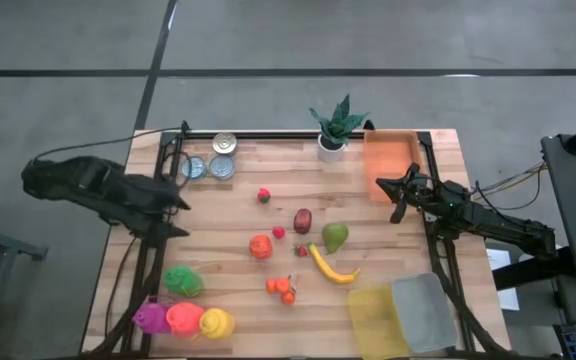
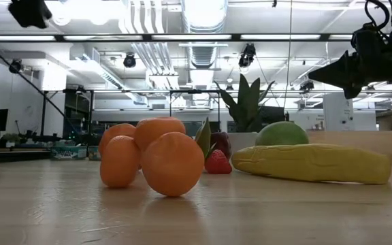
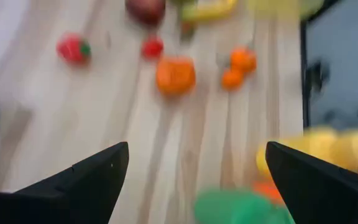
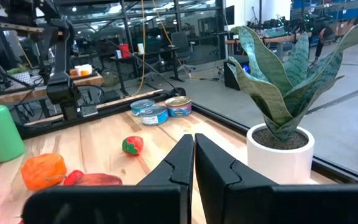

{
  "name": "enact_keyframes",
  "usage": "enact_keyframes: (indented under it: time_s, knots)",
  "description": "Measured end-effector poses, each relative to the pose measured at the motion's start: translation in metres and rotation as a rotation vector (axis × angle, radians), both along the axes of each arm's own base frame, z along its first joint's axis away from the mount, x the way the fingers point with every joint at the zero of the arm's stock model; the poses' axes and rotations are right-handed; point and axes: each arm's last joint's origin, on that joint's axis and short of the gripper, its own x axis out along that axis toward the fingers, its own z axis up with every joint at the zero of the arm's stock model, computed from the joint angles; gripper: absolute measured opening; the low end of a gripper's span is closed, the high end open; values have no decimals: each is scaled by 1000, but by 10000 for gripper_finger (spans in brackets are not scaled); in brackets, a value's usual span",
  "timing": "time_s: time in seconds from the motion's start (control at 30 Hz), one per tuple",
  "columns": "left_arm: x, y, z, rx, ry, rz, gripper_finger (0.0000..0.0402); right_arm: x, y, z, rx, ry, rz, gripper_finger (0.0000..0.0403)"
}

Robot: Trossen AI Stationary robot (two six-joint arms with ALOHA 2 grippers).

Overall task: Pick & Place Food Item
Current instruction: Put the green water bottle into the orange bin

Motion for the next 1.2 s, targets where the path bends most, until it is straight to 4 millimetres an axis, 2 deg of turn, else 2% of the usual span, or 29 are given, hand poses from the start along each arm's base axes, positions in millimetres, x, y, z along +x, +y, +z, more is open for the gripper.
enact_keyframes:
  time_s: [0.17,0.4,0.67,0.8,1.2]
  knots:
    - [6,-16,4,-21,126,-117,381,0,0,0,0,0,0,13]
    - [4,-51,-2,-34,211,-222,381,0,0,0,0,0,0,13]
    - [-13,-90,5,2,140,-308,381,0,0,0,0,0,0,13]
    - [-17,-100,3,53,108,-322,381,0,0,0,0,0,0,13]
    - [-5,-118,-12,152,167,-299,381,0,0,0,0,0,0,13]
